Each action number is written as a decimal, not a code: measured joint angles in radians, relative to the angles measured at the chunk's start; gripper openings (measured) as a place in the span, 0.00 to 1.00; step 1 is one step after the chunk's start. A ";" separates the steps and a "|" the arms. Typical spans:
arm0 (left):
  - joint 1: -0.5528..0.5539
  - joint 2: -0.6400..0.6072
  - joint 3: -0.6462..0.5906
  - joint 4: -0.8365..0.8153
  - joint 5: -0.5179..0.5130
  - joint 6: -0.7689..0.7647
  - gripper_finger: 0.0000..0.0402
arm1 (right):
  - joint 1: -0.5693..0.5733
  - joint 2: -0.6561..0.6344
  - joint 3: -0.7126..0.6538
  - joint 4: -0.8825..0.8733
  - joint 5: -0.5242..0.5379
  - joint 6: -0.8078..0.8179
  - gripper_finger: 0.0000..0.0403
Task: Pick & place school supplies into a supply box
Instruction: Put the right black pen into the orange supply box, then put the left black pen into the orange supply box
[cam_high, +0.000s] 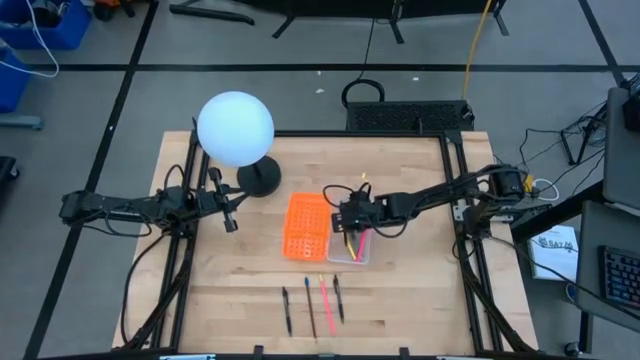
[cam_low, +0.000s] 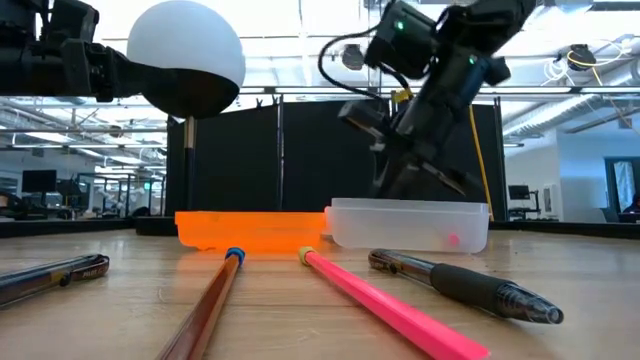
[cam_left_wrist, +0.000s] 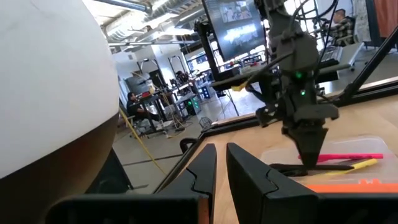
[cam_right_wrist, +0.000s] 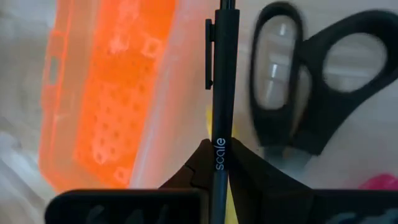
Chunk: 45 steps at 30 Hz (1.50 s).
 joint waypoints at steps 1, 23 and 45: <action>0.000 0.000 0.000 0.000 0.000 0.000 0.12 | -0.002 0.000 -0.011 0.014 -0.001 0.002 0.05; 0.000 0.000 0.000 0.001 0.000 0.014 0.12 | -0.007 -0.003 -0.033 0.035 -0.025 0.000 0.33; 0.000 0.000 0.000 -0.022 0.054 -0.092 0.12 | 0.128 -0.507 -0.273 0.277 0.366 -1.122 0.03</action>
